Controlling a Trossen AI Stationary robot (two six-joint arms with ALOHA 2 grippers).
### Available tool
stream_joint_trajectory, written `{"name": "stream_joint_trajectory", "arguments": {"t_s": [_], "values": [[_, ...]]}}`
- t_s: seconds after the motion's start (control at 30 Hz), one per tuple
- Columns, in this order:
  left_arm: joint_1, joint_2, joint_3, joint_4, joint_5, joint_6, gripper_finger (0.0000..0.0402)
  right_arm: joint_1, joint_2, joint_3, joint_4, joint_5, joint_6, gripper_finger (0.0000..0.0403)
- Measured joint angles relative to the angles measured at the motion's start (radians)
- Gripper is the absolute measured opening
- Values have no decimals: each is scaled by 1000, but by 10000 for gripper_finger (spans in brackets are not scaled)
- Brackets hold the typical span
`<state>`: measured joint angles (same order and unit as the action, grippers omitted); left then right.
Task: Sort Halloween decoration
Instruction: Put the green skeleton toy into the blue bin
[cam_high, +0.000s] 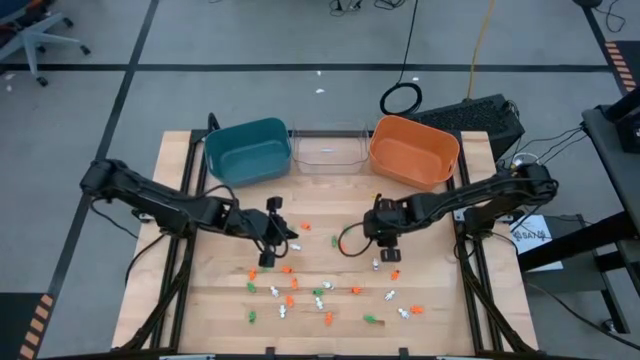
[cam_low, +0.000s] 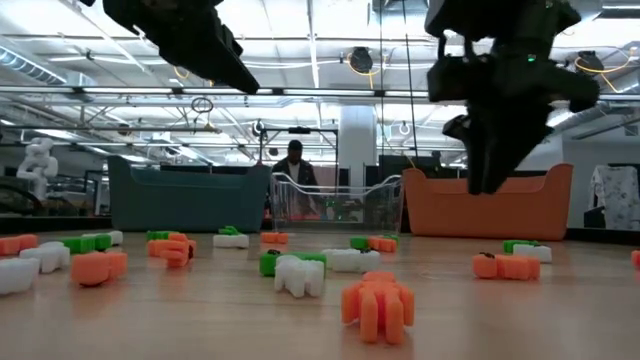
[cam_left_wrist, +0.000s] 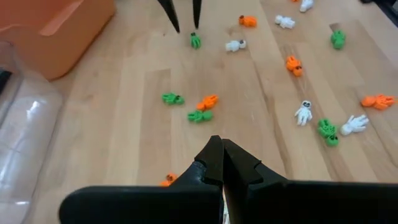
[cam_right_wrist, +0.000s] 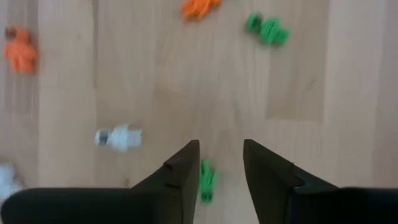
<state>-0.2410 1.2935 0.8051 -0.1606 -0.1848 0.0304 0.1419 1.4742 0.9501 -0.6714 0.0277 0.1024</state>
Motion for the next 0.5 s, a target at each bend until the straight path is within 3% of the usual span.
{"name": "stream_joint_trajectory", "arguments": {"t_s": [0.2, 0.5], "values": [[-3, 44, 0, 81, 0, 0, 0, 69, 14, 0, -85, 4, 58, 148], [-3, 62, 0, 147, -1, 1, 0, 136, 47, 0, -109, 162, 97, 171]]}}
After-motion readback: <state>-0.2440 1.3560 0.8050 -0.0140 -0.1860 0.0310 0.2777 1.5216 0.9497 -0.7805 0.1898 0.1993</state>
